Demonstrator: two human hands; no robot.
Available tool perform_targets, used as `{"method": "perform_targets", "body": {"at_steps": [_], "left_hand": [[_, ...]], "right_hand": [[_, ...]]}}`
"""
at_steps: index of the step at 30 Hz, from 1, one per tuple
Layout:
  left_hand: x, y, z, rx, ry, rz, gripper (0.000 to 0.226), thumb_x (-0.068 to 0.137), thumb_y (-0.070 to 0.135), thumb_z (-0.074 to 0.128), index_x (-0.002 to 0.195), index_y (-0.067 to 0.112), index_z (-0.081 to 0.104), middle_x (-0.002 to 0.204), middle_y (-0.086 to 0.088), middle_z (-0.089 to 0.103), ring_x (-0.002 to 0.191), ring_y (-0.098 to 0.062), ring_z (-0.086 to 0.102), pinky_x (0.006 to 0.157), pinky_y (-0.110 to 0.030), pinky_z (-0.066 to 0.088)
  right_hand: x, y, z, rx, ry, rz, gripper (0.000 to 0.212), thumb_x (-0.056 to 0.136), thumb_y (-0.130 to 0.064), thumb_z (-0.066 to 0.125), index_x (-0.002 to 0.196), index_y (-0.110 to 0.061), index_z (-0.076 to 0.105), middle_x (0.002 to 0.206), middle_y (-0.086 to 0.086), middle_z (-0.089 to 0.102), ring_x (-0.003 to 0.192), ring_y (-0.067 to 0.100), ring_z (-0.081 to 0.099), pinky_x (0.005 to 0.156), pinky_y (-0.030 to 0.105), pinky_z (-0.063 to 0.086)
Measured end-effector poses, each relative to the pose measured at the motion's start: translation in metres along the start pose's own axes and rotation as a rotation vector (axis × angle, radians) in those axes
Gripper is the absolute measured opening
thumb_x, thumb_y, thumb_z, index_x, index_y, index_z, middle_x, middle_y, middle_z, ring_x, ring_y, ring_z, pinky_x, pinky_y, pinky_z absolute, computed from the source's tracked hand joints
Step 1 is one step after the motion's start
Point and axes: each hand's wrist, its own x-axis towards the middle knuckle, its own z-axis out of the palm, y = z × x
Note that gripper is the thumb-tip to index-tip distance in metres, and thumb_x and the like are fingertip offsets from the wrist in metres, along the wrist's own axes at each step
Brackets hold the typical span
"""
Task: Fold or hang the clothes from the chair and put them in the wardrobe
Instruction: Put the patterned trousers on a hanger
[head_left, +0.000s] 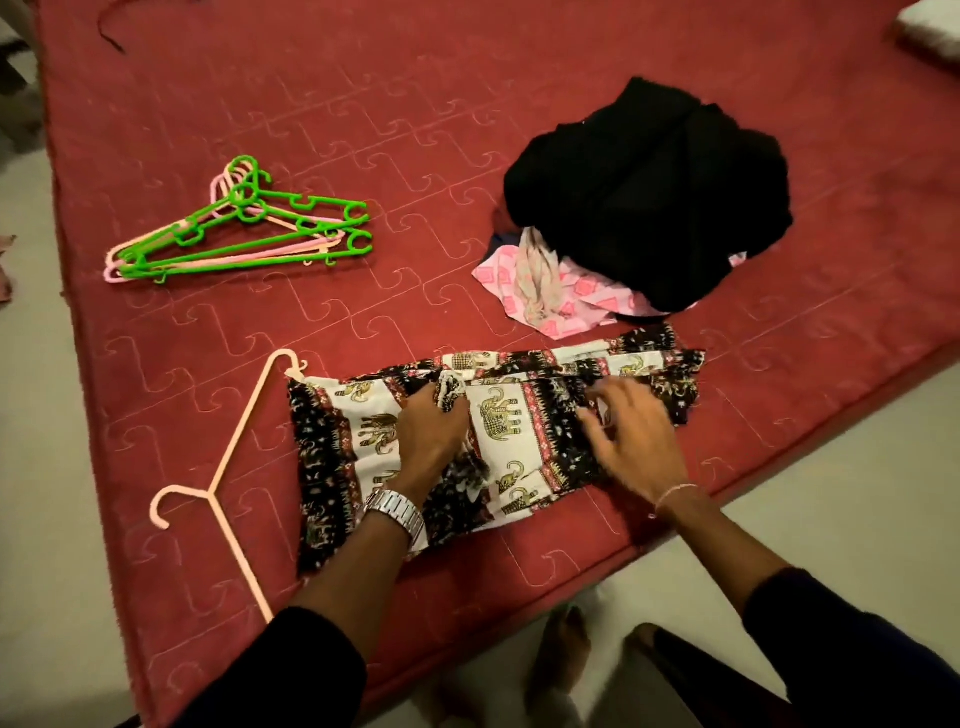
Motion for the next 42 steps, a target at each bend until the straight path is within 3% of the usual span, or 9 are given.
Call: {"method": "perform_targets", "body": {"at_steps": [4, 9, 13, 17, 22, 26, 31, 37, 42], "left_hand": [[0.002, 0.002, 0.009, 0.081, -0.006, -0.032, 0.017, 0.096, 0.029, 0.061, 0.100, 0.013, 0.061, 0.089, -0.003, 0.069, 0.075, -0.022, 0.066, 0.067, -0.038, 0.058], [0.002, 0.003, 0.018, 0.151, -0.016, -0.066, 0.019, 0.096, 0.026, 0.062, 0.103, 0.009, 0.056, 0.087, -0.003, 0.064, 0.067, -0.013, 0.055, 0.053, -0.026, 0.038], [0.002, 0.004, 0.027, 0.185, -0.068, -0.103, 0.027, 0.096, 0.024, 0.063, 0.111, 0.007, 0.049, 0.085, -0.003, 0.057, 0.063, -0.012, 0.049, 0.051, -0.026, 0.038], [0.004, 0.004, 0.034, 0.234, -0.098, -0.076, 0.027, 0.095, 0.024, 0.064, 0.109, 0.006, 0.049, 0.085, -0.005, 0.060, 0.067, -0.016, 0.053, 0.055, -0.029, 0.045], [0.004, 0.006, 0.040, 0.300, -0.104, -0.045, 0.028, 0.095, 0.025, 0.062, 0.111, 0.006, 0.050, 0.082, -0.003, 0.060, 0.065, -0.014, 0.055, 0.052, -0.028, 0.046], [0.004, 0.007, 0.042, 0.339, -0.099, -0.019, 0.027, 0.096, 0.027, 0.062, 0.109, 0.007, 0.049, 0.080, 0.000, 0.058, 0.063, -0.013, 0.053, 0.051, -0.027, 0.043], [0.001, 0.009, 0.046, 0.398, -0.016, -0.046, 0.032, 0.094, 0.038, 0.061, 0.106, 0.011, 0.049, 0.078, 0.001, 0.059, 0.065, -0.015, 0.057, 0.055, -0.028, 0.043], [-0.008, 0.016, 0.062, 0.412, 0.032, -0.037, 0.035, 0.097, 0.035, 0.060, 0.117, 0.010, 0.046, 0.077, 0.002, 0.056, 0.059, -0.010, 0.050, 0.046, -0.022, 0.034], [-0.007, 0.021, 0.069, 0.433, 0.055, -0.055, 0.044, 0.096, 0.037, 0.061, 0.125, 0.009, 0.046, 0.104, -0.004, 0.056, 0.085, -0.016, 0.053, 0.065, -0.027, 0.040]], "right_hand": [[0.003, -0.014, 0.019, -0.322, -0.290, -0.303, 0.049, 0.101, -0.055, 0.032, 0.127, -0.025, 0.062, 0.125, 0.000, 0.066, 0.117, 0.020, 0.061, 0.117, 0.052, 0.030], [-0.011, -0.027, -0.011, -0.629, -0.404, 0.098, 0.049, 0.106, -0.045, 0.024, 0.099, -0.020, 0.065, 0.087, 0.000, 0.068, 0.080, 0.019, 0.065, 0.099, 0.043, 0.043], [-0.015, -0.021, -0.018, -0.581, -0.677, 0.491, 0.053, 0.104, -0.025, 0.043, 0.148, 0.001, 0.033, 0.124, 0.011, 0.066, 0.112, 0.029, 0.066, 0.089, 0.041, 0.053], [0.004, -0.010, -0.024, -0.269, -0.573, 0.724, 0.088, 0.105, -0.040, 0.041, 0.154, -0.002, -0.021, 0.120, 0.016, 0.067, 0.095, 0.028, 0.068, 0.090, 0.044, 0.052], [0.030, 0.010, -0.023, -0.435, -0.307, 0.364, 0.078, 0.102, -0.045, 0.048, 0.157, -0.013, 0.003, 0.071, -0.002, 0.057, 0.056, 0.018, 0.052, 0.051, 0.030, 0.043], [0.051, 0.036, -0.019, -0.435, -0.280, 0.286, 0.034, 0.104, -0.041, 0.048, 0.117, -0.011, 0.056, 0.069, -0.002, 0.057, 0.060, 0.017, 0.060, 0.058, 0.034, 0.057], [0.086, 0.046, -0.024, -0.151, -0.001, 0.442, 0.029, 0.108, -0.029, 0.039, 0.114, -0.003, 0.050, 0.065, 0.000, 0.049, 0.060, 0.027, 0.058, 0.057, 0.038, 0.053], [0.088, 0.021, -0.012, -0.248, 0.011, 0.264, 0.041, 0.103, -0.028, 0.049, 0.138, -0.009, 0.042, 0.120, 0.016, 0.057, 0.100, 0.028, 0.057, 0.072, 0.041, 0.057], [0.100, 0.008, 0.016, -0.068, -0.370, 0.010, 0.062, 0.099, -0.021, 0.058, 0.154, -0.014, 0.028, 0.154, 0.012, 0.034, 0.103, 0.022, 0.059, 0.078, 0.032, 0.059]]}}
